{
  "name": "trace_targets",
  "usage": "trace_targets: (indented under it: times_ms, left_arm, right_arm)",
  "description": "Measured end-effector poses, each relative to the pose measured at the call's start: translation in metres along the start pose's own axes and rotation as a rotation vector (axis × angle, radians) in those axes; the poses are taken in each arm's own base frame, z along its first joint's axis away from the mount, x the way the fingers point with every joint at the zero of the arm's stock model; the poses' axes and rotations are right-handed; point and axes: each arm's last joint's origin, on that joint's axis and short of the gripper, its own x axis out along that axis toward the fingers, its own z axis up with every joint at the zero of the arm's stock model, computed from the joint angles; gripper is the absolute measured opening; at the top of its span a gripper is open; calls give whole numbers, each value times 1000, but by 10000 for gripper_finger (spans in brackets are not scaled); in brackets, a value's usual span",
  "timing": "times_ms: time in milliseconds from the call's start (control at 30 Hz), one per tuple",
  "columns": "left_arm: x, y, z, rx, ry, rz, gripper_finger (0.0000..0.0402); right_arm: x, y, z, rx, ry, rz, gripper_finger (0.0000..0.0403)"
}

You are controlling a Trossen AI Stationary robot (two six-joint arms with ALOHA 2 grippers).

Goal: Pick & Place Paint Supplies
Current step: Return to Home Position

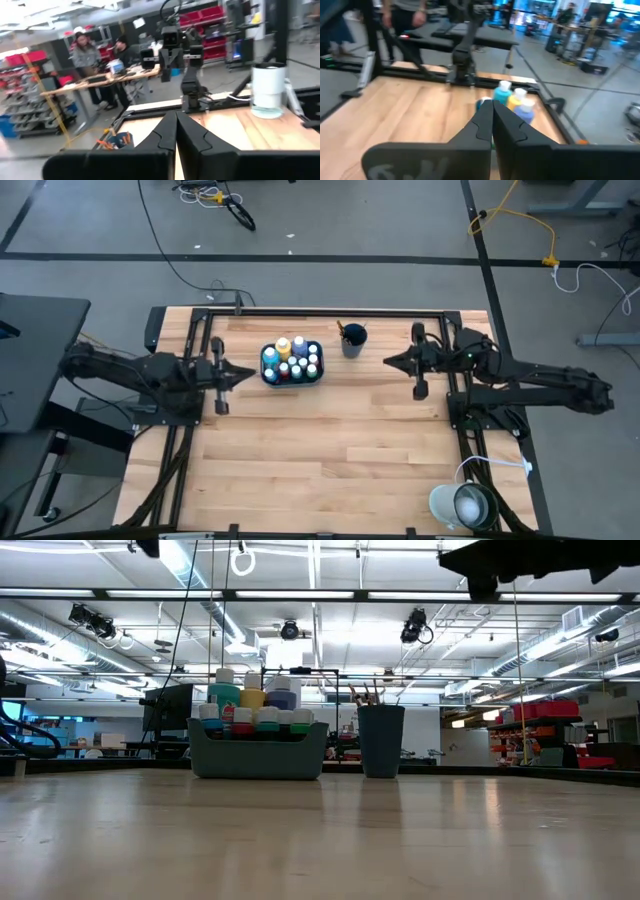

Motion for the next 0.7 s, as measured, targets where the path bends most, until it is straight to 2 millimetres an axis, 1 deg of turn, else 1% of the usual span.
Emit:
trace_targets:
  times_ms: [100, 233, 333, 467, 567, 700]
  left_arm:
    - [-12, 0, -17, 2, -38, -46, 10]
    - [-25, 2, -36, -18, -93, -48, 5]
    - [-32, 2, -50, -23, -106, -46, 8]
    - [-40, 2, -65, -5, -135, -46, 6]
    - [-45, 1, -75, 6, -167, -57, 5]
    - [-50, 1, -87, -6, -200, -55, 9]
  right_arm:
    - [-4, 4, -10, 9, -5, 57, 2]
    - [-7, 9, -27, 16, -54, 101, 2]
    - [-12, 13, -44, 38, -88, 102, 2]
    - [-21, 18, -59, 38, -151, 120, 2]
    - [-27, 22, -66, 41, -171, 161, 2]
    - [-35, 24, -72, 64, -200, 141, 2]
